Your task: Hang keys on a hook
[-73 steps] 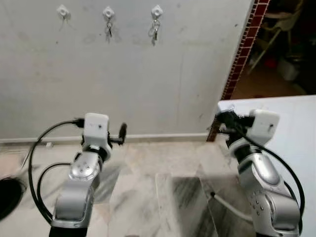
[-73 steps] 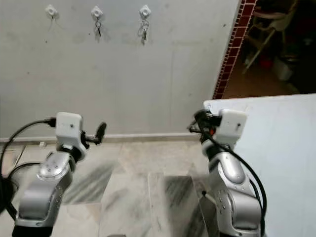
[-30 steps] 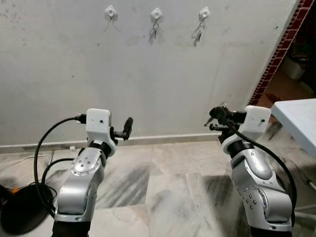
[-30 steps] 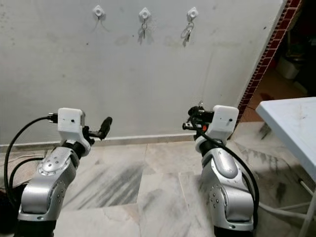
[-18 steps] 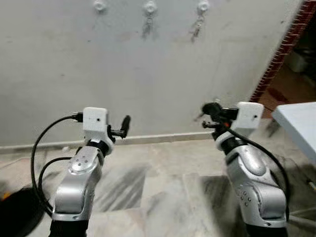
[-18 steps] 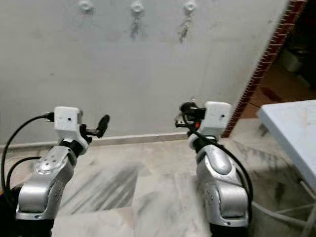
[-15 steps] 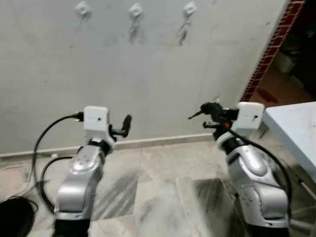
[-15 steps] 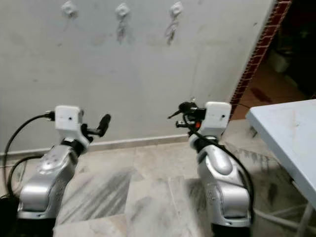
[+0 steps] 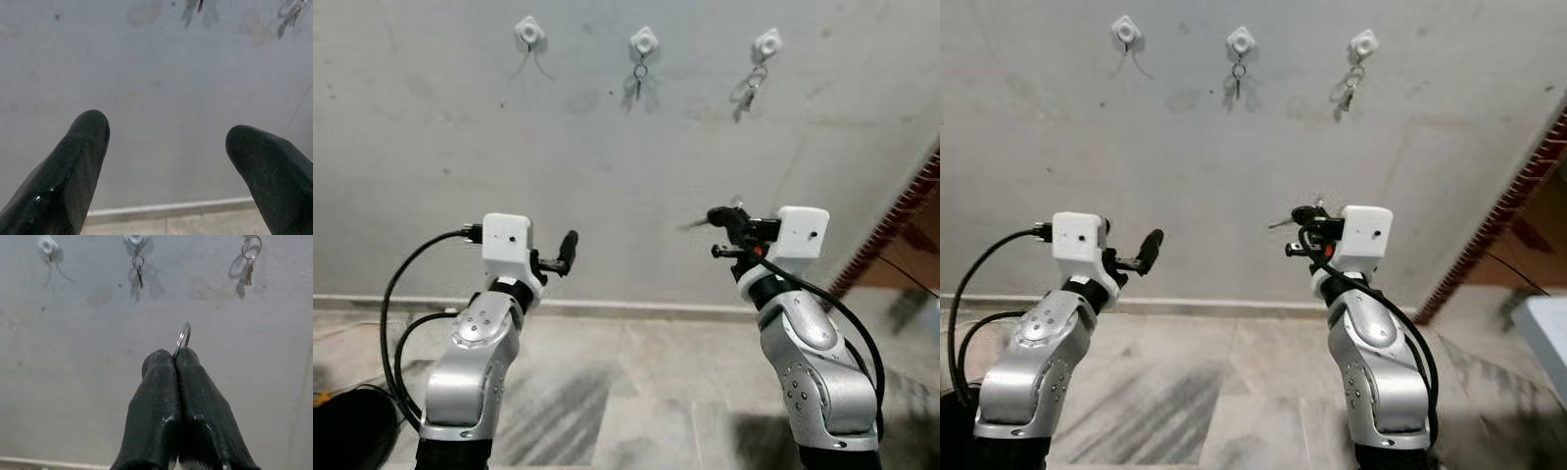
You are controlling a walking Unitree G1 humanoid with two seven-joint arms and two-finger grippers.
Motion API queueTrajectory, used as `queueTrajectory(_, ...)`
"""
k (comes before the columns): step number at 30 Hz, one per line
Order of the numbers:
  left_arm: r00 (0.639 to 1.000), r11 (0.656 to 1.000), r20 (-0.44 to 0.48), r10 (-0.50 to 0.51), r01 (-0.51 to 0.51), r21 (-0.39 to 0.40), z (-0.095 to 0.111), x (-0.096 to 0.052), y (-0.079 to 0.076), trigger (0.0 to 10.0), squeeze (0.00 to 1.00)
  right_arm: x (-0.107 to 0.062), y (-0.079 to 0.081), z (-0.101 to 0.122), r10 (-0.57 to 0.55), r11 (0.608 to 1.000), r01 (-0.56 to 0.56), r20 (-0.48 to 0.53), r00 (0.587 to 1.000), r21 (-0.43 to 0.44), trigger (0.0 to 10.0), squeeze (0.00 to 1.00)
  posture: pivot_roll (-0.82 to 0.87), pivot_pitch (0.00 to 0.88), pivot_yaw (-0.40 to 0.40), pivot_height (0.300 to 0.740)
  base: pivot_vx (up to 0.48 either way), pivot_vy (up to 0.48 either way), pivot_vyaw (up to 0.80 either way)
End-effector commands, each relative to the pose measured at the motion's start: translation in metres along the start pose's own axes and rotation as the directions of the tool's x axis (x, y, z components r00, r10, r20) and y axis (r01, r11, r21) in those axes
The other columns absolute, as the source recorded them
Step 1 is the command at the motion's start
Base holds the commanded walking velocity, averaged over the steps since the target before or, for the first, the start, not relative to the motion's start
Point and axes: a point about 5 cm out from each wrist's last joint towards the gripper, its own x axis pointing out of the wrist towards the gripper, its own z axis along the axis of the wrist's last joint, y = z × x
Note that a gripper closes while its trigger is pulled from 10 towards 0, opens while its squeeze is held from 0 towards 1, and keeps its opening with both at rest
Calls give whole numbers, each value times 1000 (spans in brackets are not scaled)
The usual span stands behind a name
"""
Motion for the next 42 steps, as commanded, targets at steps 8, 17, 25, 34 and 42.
queueTrajectory(8,999,1000,-28,16,-17,-24,-2,0,-2,10000,0,-2,-6,1,-21,1000,21,6,1000,-3,10000,0,155,0,-21,740,0,0,0)
queueTrajectory(17,999,1000,-35,9,-9,-17,-2,1,-3,10000,0,-1,-8,2,-29,1000,29,8,1000,-3,10000,0,157,0,-20,740,0,414,0)
queueTrajectory(25,999,1000,-40,17,-17,3,-3,2,-3,10000,0,-1,-10,1,-42,999,42,8,999,-3,10000,0,158,0,-22,740,0,480,0)
queueTrajectory(34,1000,1000,-3,-4,4,5,2,4,-6,10000,0,1,-10,2,-40,999,40,12,999,-3,10000,0,164,0,-23,740,0,251,0)
queueTrajectory(42,999,999,14,-28,29,-27,5,7,-7,10000,0,3,-9,5,-36,999,36,28,999,-4,10000,0,159,0,-21,740,34,0,0)
